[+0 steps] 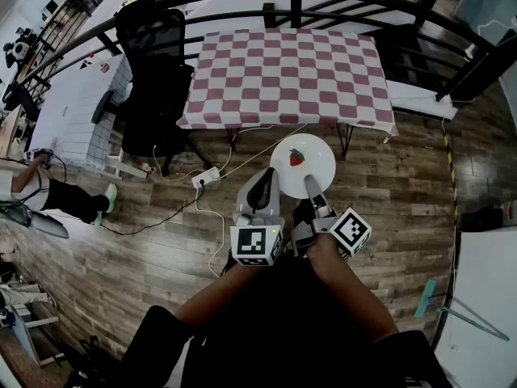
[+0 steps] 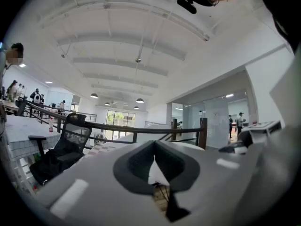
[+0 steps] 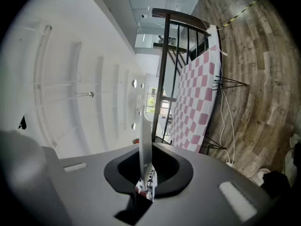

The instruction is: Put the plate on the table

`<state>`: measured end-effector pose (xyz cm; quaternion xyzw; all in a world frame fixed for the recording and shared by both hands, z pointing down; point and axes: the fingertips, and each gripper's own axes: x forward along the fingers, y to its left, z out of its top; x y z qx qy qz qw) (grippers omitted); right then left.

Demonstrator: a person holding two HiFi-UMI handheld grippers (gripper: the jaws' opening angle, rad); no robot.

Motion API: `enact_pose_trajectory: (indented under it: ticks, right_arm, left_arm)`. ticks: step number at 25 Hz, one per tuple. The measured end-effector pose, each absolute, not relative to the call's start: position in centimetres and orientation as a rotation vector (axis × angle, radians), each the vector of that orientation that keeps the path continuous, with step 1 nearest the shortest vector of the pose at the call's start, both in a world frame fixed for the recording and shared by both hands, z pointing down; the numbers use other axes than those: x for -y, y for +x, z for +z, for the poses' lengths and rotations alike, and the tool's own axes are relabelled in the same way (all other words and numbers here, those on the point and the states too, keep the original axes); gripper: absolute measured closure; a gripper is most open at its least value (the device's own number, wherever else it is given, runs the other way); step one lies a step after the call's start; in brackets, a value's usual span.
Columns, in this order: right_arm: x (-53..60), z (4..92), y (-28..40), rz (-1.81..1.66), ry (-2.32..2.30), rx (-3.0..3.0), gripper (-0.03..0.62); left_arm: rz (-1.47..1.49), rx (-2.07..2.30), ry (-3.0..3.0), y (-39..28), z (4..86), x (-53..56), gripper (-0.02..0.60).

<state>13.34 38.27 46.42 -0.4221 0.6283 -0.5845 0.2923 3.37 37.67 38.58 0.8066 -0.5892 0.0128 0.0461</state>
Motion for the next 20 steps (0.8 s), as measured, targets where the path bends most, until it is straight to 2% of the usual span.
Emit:
enact_pose_trajectory:
  ticks: [20]
  right_arm:
    - [-38.1,46.2,17.2,-1.496,-1.148,-1.66,0.574]
  left_arm:
    - [0.024,1.84,2.429,3.5,39.1,-37.1,0.572]
